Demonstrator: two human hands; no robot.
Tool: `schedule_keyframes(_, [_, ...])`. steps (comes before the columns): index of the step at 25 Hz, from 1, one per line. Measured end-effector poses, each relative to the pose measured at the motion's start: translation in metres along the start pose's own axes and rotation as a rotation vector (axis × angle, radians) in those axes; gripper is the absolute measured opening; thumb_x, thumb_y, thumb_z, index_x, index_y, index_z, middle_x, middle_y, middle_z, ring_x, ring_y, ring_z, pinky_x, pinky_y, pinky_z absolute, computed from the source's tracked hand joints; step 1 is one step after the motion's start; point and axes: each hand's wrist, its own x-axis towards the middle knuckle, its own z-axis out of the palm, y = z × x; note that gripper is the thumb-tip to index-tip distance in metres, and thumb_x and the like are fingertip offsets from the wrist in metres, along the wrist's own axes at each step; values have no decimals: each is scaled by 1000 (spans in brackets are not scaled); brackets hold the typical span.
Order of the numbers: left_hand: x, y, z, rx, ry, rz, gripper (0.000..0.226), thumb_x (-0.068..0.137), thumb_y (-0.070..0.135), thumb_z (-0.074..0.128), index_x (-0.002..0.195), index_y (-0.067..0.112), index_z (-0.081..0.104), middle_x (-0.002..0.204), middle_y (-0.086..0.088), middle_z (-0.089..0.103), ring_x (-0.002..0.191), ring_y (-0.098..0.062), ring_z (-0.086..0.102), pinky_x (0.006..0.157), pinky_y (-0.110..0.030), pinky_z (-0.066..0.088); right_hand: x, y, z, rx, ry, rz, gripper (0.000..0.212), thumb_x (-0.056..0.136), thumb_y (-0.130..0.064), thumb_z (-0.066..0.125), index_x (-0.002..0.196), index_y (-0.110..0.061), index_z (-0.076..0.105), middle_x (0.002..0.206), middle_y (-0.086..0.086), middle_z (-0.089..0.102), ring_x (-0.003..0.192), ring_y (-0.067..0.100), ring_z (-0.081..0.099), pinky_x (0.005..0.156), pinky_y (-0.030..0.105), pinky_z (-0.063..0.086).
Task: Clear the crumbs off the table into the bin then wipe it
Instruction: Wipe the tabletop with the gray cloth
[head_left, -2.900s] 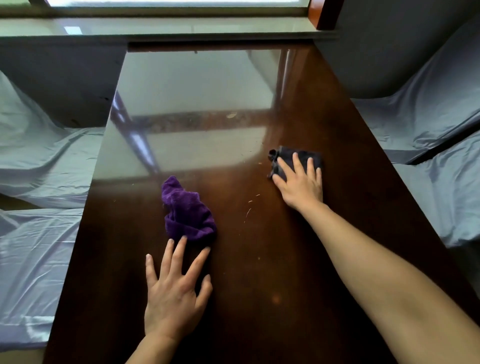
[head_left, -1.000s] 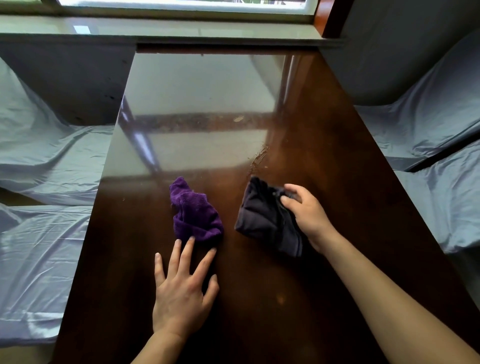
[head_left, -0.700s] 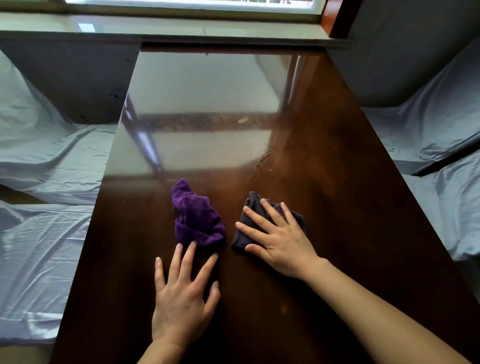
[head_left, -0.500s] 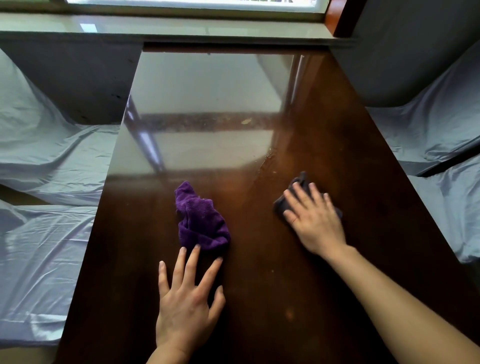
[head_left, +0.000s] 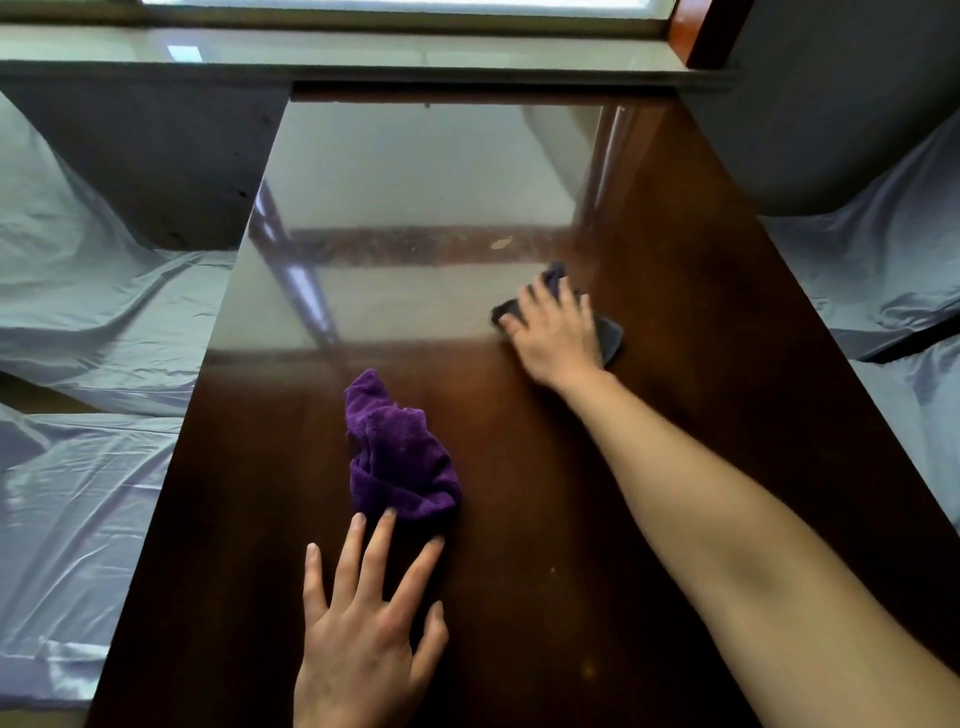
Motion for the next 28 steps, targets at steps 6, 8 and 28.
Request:
schedule_keyframes(6, [1, 4, -7, -10, -18, -10, 61, 75, 50, 52, 135, 39, 54, 154, -10, 40, 143, -32, 31, 111, -66, 21, -154, -14, 36, -84, 4, -493, 57, 103, -57, 22, 154, -35, 27, 166, -8, 25, 156, 25, 12, 125, 49, 9])
schedule_keyframes(8, [1, 3, -8, -6, -36, -16, 61, 76, 51, 51, 136, 40, 52, 154, -10, 38, 144, -32, 30, 111, -67, 20, -150, 6, 33, -136, -2, -506, 56, 100, -59, 24, 153, -40, 27, 166, -9, 25, 156, 26, 14, 125, 50, 13])
schedule_keyframes(28, [-2, 6, -8, 5, -31, -37, 57, 81, 53, 44, 136, 39, 51, 154, -10, 37, 146, -30, 25, 114, -65, 15, -215, 136, 2, -112, 21, 88, 57, 98, -64, 18, 152, -45, 23, 167, -4, 23, 155, 33, 14, 124, 54, 14])
